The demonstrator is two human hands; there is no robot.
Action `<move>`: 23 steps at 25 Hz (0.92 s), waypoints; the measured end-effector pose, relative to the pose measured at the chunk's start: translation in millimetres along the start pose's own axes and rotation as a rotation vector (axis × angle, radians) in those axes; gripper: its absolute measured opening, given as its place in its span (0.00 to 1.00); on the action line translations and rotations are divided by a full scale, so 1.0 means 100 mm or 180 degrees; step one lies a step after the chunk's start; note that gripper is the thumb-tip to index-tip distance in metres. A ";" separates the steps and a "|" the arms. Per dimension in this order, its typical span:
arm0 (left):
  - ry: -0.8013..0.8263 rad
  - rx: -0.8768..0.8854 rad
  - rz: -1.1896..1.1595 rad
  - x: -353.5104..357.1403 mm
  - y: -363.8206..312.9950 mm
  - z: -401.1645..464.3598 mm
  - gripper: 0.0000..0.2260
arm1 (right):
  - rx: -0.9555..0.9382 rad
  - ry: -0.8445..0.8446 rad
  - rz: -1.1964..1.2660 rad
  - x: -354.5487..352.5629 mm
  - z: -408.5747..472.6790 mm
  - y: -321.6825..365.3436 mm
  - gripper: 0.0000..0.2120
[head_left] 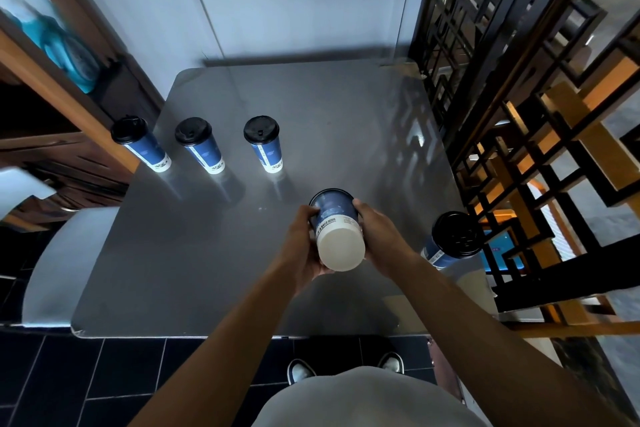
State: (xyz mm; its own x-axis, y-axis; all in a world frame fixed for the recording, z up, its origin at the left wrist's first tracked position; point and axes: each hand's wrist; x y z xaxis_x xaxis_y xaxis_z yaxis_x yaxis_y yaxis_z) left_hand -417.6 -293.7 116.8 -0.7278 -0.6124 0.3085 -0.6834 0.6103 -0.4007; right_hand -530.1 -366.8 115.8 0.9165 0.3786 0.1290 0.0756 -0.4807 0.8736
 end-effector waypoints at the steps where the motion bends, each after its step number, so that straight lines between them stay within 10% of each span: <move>1: 0.0001 0.0037 0.0022 0.00 0.01 0.00 0.19 | 0.0040 0.0010 0.0067 0.01 -0.01 0.00 0.21; 14: -0.0239 0.0095 0.1127 -0.11 0.02 -0.04 0.33 | -0.0368 -0.0051 -0.0369 0.01 0.02 -0.09 0.14; 23: 0.0339 -0.0102 -0.0163 -0.08 0.05 0.04 0.21 | -0.0430 -0.0079 -0.0259 0.06 -0.02 -0.04 0.18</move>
State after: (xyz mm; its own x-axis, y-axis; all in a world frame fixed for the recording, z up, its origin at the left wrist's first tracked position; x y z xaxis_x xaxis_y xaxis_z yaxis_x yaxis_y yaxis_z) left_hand -414.8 -287.7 108.6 -0.6926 -0.5874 0.4185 -0.7201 0.5963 -0.3548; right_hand -525.4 -361.2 114.2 0.9191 0.3914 0.0450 0.0980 -0.3379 0.9361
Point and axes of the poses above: each hand's wrist, its own z-axis towards the middle knuckle, its own x-axis out of the palm, y = z × x, and after that the axes turned 13 degrees about -x, right-handed
